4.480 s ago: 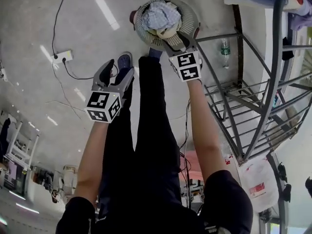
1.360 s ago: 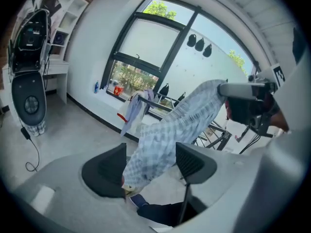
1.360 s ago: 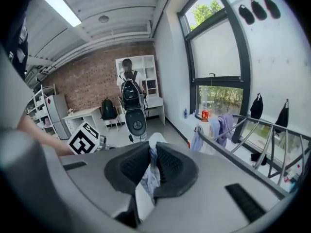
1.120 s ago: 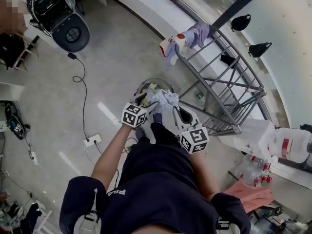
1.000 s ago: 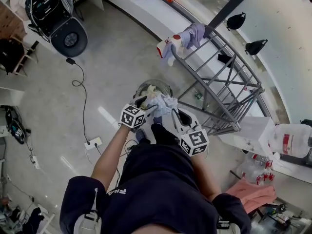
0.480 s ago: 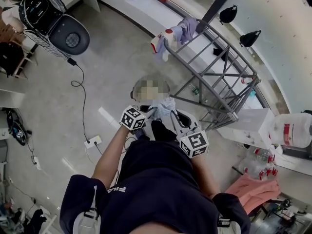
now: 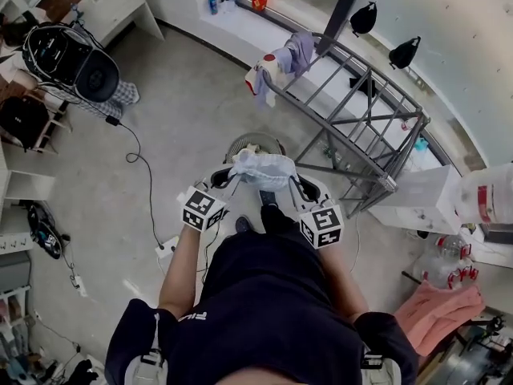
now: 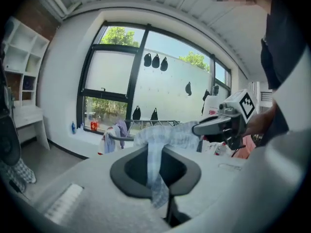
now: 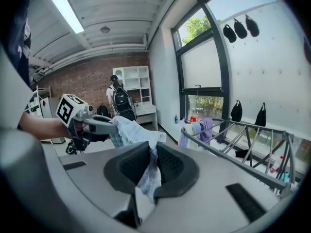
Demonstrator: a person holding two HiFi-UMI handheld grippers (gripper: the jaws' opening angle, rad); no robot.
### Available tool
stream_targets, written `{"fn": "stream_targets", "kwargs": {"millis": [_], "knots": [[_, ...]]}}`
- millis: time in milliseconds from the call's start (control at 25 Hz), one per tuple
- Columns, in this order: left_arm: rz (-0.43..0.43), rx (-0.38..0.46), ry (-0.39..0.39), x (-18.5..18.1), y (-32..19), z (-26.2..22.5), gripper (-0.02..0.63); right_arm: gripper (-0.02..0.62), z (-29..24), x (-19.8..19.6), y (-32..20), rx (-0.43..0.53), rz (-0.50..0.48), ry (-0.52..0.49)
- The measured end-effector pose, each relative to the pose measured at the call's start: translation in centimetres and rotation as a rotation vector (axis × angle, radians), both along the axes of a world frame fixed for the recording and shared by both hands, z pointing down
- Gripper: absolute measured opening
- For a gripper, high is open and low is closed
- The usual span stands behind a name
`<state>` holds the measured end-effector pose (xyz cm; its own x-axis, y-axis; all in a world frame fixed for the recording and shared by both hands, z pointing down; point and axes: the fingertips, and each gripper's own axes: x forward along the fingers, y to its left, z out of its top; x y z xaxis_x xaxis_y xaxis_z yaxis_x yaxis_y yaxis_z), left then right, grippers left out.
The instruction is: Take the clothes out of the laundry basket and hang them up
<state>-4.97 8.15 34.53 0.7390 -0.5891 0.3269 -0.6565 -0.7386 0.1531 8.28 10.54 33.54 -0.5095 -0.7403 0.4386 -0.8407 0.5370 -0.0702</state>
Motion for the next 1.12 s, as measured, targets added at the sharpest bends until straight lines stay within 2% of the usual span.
{"fn": "stream_targets", "kwargs": {"millis": [200, 280, 400, 520, 640, 720, 760, 920, 1120], "knots": [[-0.032, 0.098, -0.012, -0.9, -1.0, -4.4, 0.031, 0.05, -1.7, -0.5, -0.5, 0.059, -0.027, -0.085], [-0.066, 0.117, 0.025, -1.5, -1.5, -6.1, 0.029, 0.082, -2.2, -1.1, -0.2, 0.07, -0.063, -0.124], [-0.114, 0.142, 0.101, -2.6, -2.2, -9.0, 0.026, 0.175, -2.2, -2.1, 0.3, 0.055, -0.123, -0.15], [-0.127, 0.147, 0.125, -3.2, -2.7, -10.7, 0.026, 0.187, -1.7, -2.8, 0.2, 0.043, -0.125, -0.166], [-0.133, 0.141, 0.165, -3.6, -2.9, -11.9, 0.026, 0.204, 0.6, -3.4, -0.5, -0.001, -0.136, -0.147], [-0.125, 0.145, 0.185, -4.0, -2.7, -13.0, 0.026, 0.275, 3.2, -4.3, -0.8, -0.054, -0.177, -0.124], [-0.118, 0.152, 0.185, -4.1, -2.5, -13.6, 0.026, 0.283, 4.2, -4.8, -1.1, -0.067, -0.198, -0.109], [-0.092, 0.154, 0.201, -5.1, -1.8, -16.0, 0.026, 0.284, 6.0, -7.2, -3.1, -0.043, -0.278, -0.051], [-0.094, 0.135, 0.217, -6.6, -0.8, -18.0, 0.026, 0.284, 6.6, -10.3, -5.4, -0.021, -0.391, -0.063]]}}
